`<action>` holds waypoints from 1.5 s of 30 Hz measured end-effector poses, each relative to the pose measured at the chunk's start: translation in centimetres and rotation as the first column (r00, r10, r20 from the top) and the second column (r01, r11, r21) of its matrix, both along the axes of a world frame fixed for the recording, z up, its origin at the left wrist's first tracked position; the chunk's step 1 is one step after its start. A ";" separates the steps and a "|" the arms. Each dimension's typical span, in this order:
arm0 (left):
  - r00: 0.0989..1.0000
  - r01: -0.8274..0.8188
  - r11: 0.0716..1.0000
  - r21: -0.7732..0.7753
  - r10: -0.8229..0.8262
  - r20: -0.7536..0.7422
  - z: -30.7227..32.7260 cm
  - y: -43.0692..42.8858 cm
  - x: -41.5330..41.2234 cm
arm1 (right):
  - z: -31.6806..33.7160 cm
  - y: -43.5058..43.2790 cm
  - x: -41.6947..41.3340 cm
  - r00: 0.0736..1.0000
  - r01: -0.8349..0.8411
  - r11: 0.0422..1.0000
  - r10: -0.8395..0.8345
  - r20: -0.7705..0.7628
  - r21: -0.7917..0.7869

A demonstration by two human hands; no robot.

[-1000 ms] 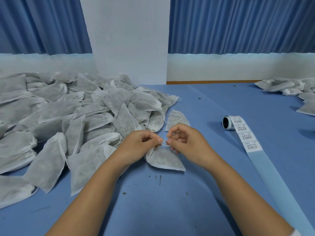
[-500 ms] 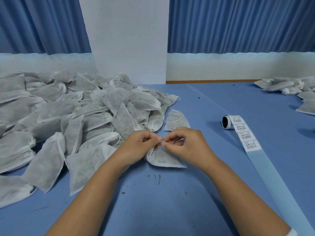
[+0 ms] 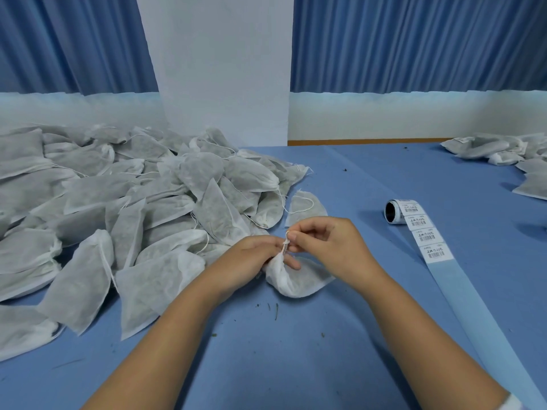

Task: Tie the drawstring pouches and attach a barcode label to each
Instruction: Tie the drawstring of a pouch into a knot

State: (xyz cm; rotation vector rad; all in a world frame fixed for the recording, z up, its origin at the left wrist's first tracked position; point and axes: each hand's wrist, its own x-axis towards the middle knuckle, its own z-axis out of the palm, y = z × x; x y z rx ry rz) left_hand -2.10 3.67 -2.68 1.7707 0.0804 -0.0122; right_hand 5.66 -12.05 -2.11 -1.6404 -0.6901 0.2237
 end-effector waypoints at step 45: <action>0.993 -0.016 1.000 0.001 0.016 0.116 -2.7 -1.0 1.3 | 2.1 -1.3 1.7 0.844 0.349 0.752 0.008 -0.536 0.560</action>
